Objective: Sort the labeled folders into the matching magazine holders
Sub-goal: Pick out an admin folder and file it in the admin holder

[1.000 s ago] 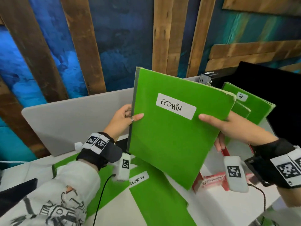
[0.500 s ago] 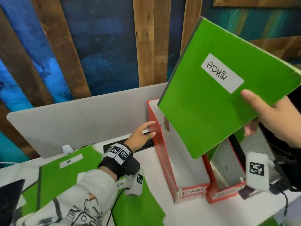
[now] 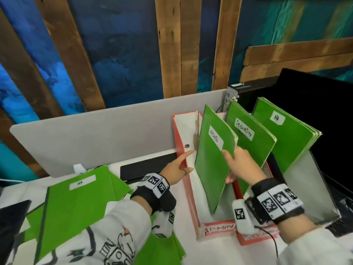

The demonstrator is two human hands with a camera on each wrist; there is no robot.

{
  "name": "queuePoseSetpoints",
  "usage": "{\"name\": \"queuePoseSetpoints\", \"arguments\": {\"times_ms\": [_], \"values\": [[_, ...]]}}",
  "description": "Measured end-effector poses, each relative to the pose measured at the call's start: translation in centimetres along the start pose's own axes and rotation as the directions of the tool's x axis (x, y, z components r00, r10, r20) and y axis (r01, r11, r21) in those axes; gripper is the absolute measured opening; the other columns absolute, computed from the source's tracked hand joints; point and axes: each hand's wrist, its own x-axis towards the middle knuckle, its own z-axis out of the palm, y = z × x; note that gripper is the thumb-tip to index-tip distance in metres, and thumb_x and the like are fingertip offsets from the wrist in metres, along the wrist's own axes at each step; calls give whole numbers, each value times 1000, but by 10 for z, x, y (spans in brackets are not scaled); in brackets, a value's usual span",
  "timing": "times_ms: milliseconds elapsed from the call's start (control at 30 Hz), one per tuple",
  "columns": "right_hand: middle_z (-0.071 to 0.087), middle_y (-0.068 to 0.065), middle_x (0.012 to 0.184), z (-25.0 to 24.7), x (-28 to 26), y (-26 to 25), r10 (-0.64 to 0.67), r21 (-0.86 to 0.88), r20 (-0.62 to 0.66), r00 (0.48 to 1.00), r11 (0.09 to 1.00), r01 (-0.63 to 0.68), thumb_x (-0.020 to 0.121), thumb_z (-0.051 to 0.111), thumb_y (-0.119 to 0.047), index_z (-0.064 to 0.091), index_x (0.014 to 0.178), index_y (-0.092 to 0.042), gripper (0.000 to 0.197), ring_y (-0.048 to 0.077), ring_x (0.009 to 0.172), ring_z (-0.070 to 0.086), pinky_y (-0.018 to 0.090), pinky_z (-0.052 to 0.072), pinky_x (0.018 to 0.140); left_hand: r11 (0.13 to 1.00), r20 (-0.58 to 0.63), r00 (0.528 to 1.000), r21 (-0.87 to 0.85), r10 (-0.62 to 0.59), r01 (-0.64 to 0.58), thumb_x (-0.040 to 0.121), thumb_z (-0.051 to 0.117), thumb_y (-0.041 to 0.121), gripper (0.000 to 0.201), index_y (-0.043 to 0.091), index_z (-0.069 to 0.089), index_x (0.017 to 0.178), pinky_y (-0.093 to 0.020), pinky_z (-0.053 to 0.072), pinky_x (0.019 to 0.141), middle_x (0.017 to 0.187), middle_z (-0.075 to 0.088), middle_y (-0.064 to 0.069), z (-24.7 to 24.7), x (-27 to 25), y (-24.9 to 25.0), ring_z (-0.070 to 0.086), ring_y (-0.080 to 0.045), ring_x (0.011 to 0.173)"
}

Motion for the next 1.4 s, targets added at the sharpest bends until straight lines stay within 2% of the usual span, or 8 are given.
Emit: {"name": "queuePoseSetpoints", "arguments": {"times_ms": [200, 333, 600, 767, 900, 1100, 1200, 1400], "values": [[59, 27, 93, 33, 31, -11, 12, -56, -19, 1000, 998, -13, 97, 39, -12, 44, 97, 1, 14, 21, 54, 61, 18, 39, 34, 998, 4, 999, -30, -47, 47, 85, 61, 29, 63, 54, 32, 134, -39, 38, 109, 140, 49, -3, 1, 2, -5, 56, -23, 113], [59, 31, 104, 43, 44, -12, 55, -28, -25, 998, 998, -56, 94, 41, -11, 44, 105, 4, 19, 38, 88, 64, 33, 49, 65, 995, 18, 999, -88, -41, 42, 78, 61, 33, 63, 70, 32, 121, -41, 43, 105, 130, 58, -10, 3, 5, -8, 57, -25, 96], [61, 27, 99, 49, 54, -12, 31, 43, -113, 993, 999, -26, 99, 38, -15, 44, 115, 8, 29, 13, 45, 50, 19, 37, 40, 991, 20, 1000, -130, -11, 14, 78, 62, 31, 62, 72, 34, 115, -39, 37, 111, 143, 47, 4, -2, -1, -9, 51, -21, 126], [65, 24, 90, 50, 52, -9, 7, 47, -116, 993, 999, -1, 96, 47, -21, 40, 116, -2, 28, 23, 40, 61, 26, 48, 37, 982, 28, 998, -182, 59, -53, 91, 57, 12, 60, 38, 35, 141, -36, 34, 113, 148, 39, 3, -16, -14, -15, 43, -14, 132], [63, 23, 102, 41, 42, -14, -68, 26, -208, 976, 997, 75, 87, 62, -29, 27, 133, -24, 58, 35, 70, 69, 48, 58, 59, 979, -107, 994, -203, -15, -7, 91, 58, 13, 57, 28, 37, 142, -22, 38, 104, 140, 43, 5, -42, -35, -29, 41, -15, 134], [31, 20, 136, 18, 14, -56, -275, -93, -617, 738, 956, 278, 87, 62, -23, 35, 136, -15, 57, 40, 111, 49, 49, 44, 90, 949, -285, 929, -272, -236, 157, 91, 57, 16, 36, 20, 53, 127, -2, 37, 48, 127, 56, -13, -96, -67, -71, 54, -13, 89], [36, 20, 135, 10, 3, -82, -330, -111, -725, 604, 922, 370, 87, 54, -28, 40, 131, -15, 48, 36, 115, 45, 51, 39, 98, 947, -311, 913, -262, -265, 185, 92, 54, 13, 32, 16, 55, 124, 1, 36, 46, 105, 61, -9, -121, -79, -86, 52, -11, 80], [33, -19, 107, 45, -29, -136, -565, -95, -608, 558, 750, 655, 90, 51, -18, 47, 115, -29, 27, -1, 83, 46, 22, 41, 83, 910, -296, 877, -294, -379, 293, 93, 47, 5, 29, 24, 54, 114, -12, 33, 43, 82, 58, 10, -173, -116, -132, 50, -6, 69]]}}
